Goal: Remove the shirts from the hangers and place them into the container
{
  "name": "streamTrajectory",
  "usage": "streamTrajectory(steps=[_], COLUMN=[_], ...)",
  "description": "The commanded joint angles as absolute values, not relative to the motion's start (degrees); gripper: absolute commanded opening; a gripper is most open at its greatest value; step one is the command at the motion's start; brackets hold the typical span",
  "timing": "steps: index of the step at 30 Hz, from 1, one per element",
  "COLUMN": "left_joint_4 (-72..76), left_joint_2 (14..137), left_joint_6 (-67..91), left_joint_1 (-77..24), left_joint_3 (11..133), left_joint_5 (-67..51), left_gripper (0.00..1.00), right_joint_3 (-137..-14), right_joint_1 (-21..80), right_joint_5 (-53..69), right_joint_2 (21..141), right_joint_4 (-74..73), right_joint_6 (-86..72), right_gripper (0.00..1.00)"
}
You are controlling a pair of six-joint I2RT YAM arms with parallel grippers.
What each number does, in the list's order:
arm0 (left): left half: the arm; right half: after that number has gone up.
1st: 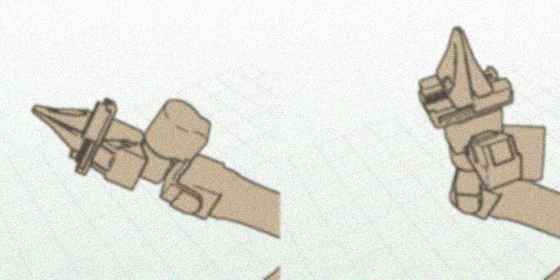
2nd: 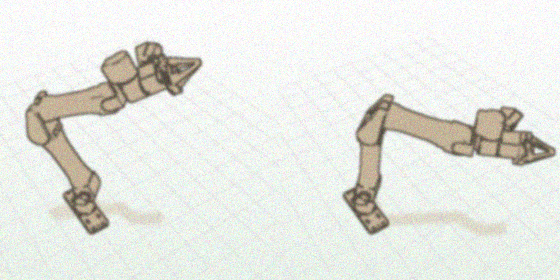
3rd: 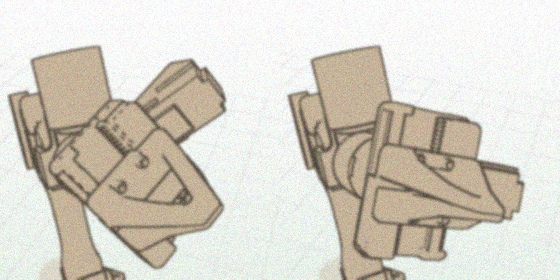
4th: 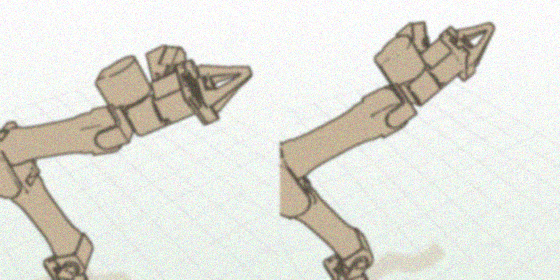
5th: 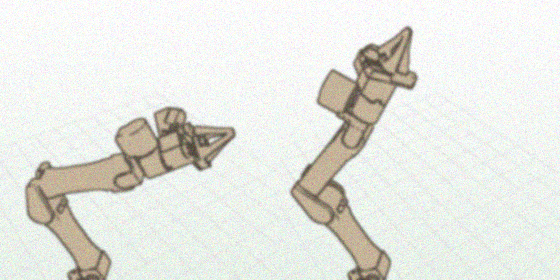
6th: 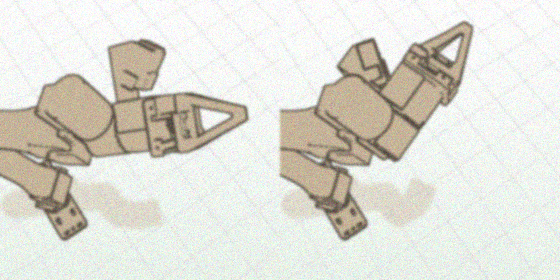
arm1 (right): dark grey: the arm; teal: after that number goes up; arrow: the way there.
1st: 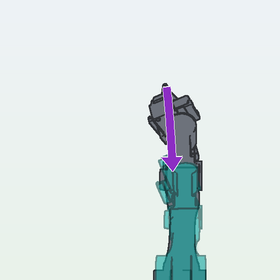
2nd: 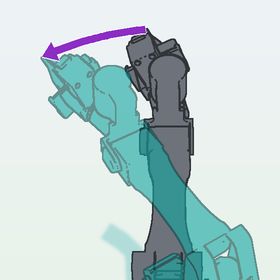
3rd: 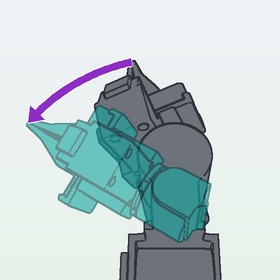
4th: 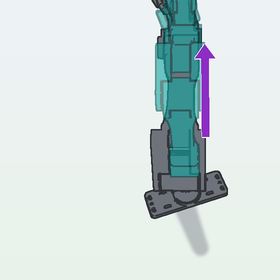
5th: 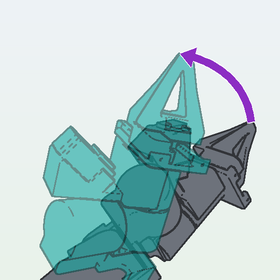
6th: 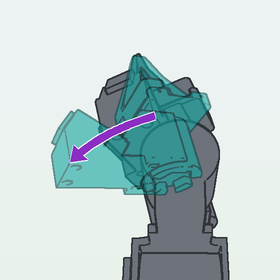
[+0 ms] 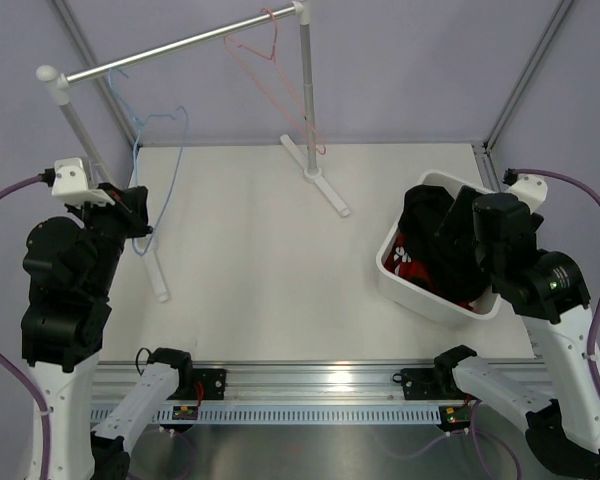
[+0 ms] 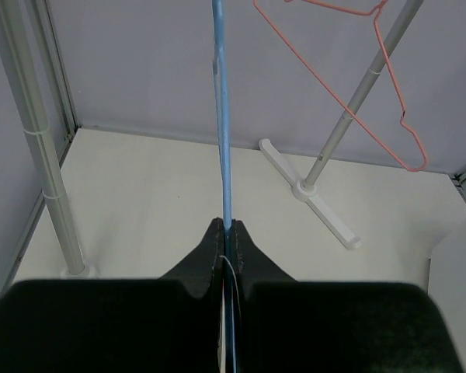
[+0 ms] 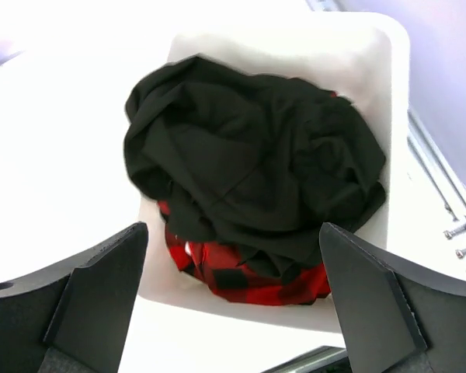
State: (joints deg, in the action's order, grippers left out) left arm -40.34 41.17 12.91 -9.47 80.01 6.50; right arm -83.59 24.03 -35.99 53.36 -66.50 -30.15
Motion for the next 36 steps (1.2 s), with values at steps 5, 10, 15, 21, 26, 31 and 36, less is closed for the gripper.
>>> streamTrajectory(steps=[5,10,15,21,26,31,36], left_joint_4=[-28.48,-26.64,-26.28,-25.57,-25.05,-25.32,-26.63], left_joint_2=[46.67,50.09,53.52,57.04,58.27,59.50,60.82], left_joint_6=[8.44,7.74,6.06,6.06,6.33,8.26,10.19], left_joint_1=[-9.41,-9.40,-9.40,-9.40,-9.40,-9.40,-9.40], left_joint_3=[84.11,85.60,87.01,86.92,84.73,83.15,81.83], left_joint_5=[9.49,9.49,10.98,10.98,11.78,11.52,10.64], left_gripper=[0.00,0.00,0.00,0.00,0.00,0.00,0.00], right_joint_3=[-76.56,-77.61,-76.91,-76.20,-75.59,-74.71,-74.80], right_joint_1=[24.52,24.52,24.52,24.52,24.61,24.52,24.52], right_joint_5=[-22.86,-21.27,-19.07,-18.37,-17.23,-16.61,-16.35], right_joint_2=[44.39,43.59,43.16,42.37,42.54,42.45,42.10], right_joint_4=[-56.25,-55.99,-54.58,-53.53,-52.74,-51.94,-52.12], right_joint_6=[-21.80,-20.21,-20.30,-20.22,-20.13,-20.39,-20.30], right_gripper=[1.00,0.99,0.99,0.99,1.00,0.99,0.99])
